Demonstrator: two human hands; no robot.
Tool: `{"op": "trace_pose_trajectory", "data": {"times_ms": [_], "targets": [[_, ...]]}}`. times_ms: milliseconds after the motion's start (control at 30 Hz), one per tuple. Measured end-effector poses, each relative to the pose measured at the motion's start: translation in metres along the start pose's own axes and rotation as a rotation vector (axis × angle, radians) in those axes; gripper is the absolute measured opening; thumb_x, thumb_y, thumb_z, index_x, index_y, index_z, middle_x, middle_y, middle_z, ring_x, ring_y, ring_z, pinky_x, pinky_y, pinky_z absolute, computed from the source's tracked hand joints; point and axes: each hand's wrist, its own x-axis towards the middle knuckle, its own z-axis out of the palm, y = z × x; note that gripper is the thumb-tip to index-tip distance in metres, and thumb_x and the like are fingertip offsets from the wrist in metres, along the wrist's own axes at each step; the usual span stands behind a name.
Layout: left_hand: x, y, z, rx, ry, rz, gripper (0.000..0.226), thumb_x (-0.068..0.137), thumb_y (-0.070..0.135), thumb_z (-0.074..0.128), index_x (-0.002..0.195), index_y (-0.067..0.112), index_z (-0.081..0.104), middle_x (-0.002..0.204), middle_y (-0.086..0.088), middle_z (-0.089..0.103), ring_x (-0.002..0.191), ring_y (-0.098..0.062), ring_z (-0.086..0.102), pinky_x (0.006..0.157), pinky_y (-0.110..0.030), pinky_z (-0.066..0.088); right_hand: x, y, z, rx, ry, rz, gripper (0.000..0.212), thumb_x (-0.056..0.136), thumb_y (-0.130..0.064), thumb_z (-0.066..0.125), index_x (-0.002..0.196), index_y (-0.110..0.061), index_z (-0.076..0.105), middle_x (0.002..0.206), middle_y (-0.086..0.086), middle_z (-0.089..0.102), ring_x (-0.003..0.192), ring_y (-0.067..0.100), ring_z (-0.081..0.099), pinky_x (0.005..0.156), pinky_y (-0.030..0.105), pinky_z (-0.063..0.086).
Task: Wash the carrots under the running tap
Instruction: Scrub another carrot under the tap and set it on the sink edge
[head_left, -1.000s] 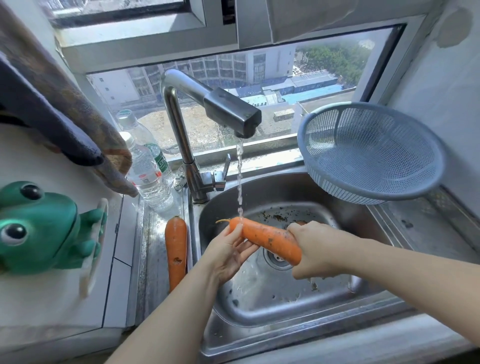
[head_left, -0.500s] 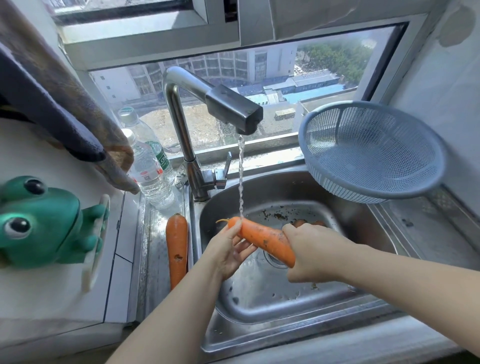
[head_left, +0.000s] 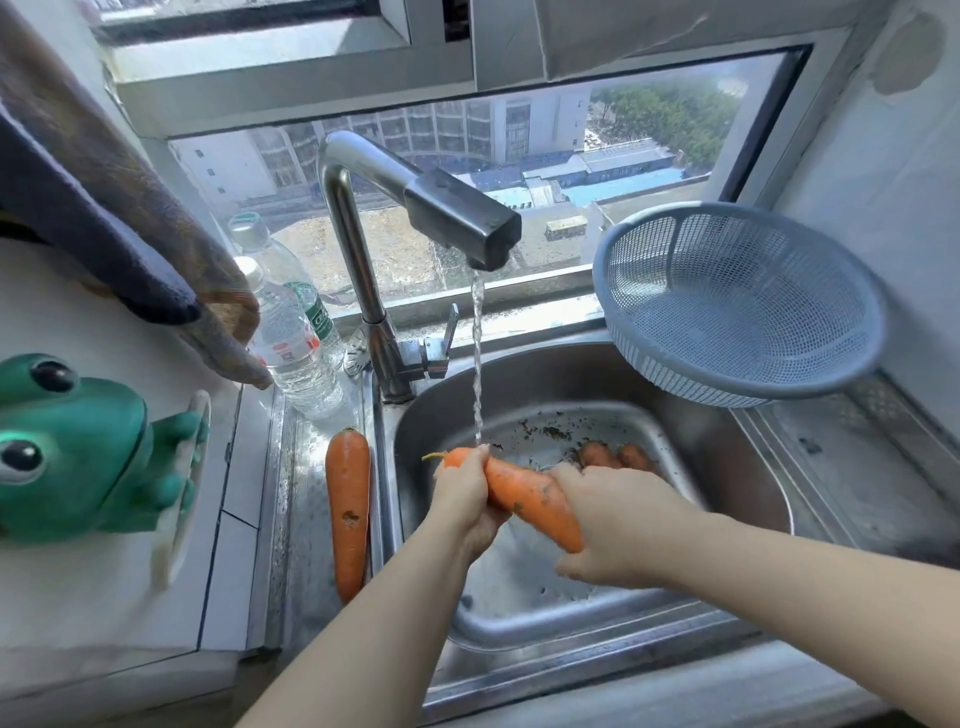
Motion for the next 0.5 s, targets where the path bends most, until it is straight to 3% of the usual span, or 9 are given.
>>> {"op": "trace_pose_trajectory", "data": {"times_ms": [67, 133, 200, 267, 333, 500], "targets": [[0.003, 0.001, 0.001, -0.078, 0.049, 0.021, 0.008, 0.096, 0.015, 0.047, 0.095, 0.008, 0.05, 0.069, -0.011, 0.055, 0.06, -0.023, 0.056, 0.053, -0.032, 0.05, 0.012, 0.008, 0.002, 0.257, -0.123, 0.057, 0.055, 0.074, -0.054, 0.07, 0.111, -0.016, 0.054, 0.103, 0.002, 0.066, 0.092, 0.022, 0.064, 0.078, 0.033, 0.051], [0.003, 0.005, 0.005, -0.183, 0.055, 0.032, 0.023, 0.099, 0.025, 0.046, 0.083, 0.009, 0.047, 0.065, -0.009, 0.051, 0.055, -0.021, 0.052, 0.049, -0.029, 0.051, 0.024, 0.015, 0.009, 0.729, -0.303, 0.114, 0.054, 0.074, -0.047, 0.076, 0.108, -0.009, 0.059, 0.096, 0.011, 0.07, 0.092, 0.032, 0.068, 0.08, 0.037, 0.055], [0.001, 0.01, 0.01, -0.27, 0.048, -0.005, 0.034, 0.099, 0.037, 0.045, 0.08, 0.009, 0.049, 0.067, -0.008, 0.052, 0.057, -0.02, 0.053, 0.048, -0.027, 0.051, 0.032, 0.019, 0.015, 1.188, -0.519, 0.18, 0.054, 0.077, -0.033, 0.077, 0.117, -0.003, 0.055, 0.095, 0.015, 0.069, 0.092, 0.035, 0.068, 0.087, 0.042, 0.054], [-0.001, 0.014, 0.012, -0.302, 0.022, -0.06, 0.04, 0.098, 0.042, 0.046, 0.078, 0.008, 0.052, 0.067, -0.007, 0.054, 0.059, -0.019, 0.054, 0.05, -0.027, 0.052, 0.037, 0.021, 0.021, 1.35, -0.629, 0.202, 0.057, 0.078, -0.026, 0.075, 0.123, -0.003, 0.049, 0.096, 0.014, 0.068, 0.091, 0.03, 0.065, 0.092, 0.042, 0.051], [0.002, 0.016, 0.01, -0.287, 0.018, -0.089, 0.04, 0.097, 0.042, 0.048, 0.077, 0.007, 0.054, 0.067, -0.005, 0.056, 0.06, -0.018, 0.055, 0.052, -0.029, 0.051, 0.04, 0.019, 0.023, 1.232, -0.567, 0.181, 0.05, 0.079, -0.025, 0.073, 0.121, -0.005, 0.052, 0.093, 0.01, 0.067, 0.086, 0.025, 0.066, 0.089, 0.039, 0.053], [0.014, 0.015, 0.007, -0.176, 0.05, -0.059, 0.028, 0.096, 0.019, 0.05, 0.068, 0.01, 0.05, 0.063, -0.004, 0.053, 0.057, -0.017, 0.05, 0.059, -0.028, 0.046, 0.029, 0.009, 0.007, 0.373, -0.282, 0.11, 0.044, 0.072, -0.047, 0.07, 0.1, -0.014, 0.059, 0.085, -0.001, 0.063, 0.082, 0.018, 0.061, 0.072, 0.029, 0.047]]}}
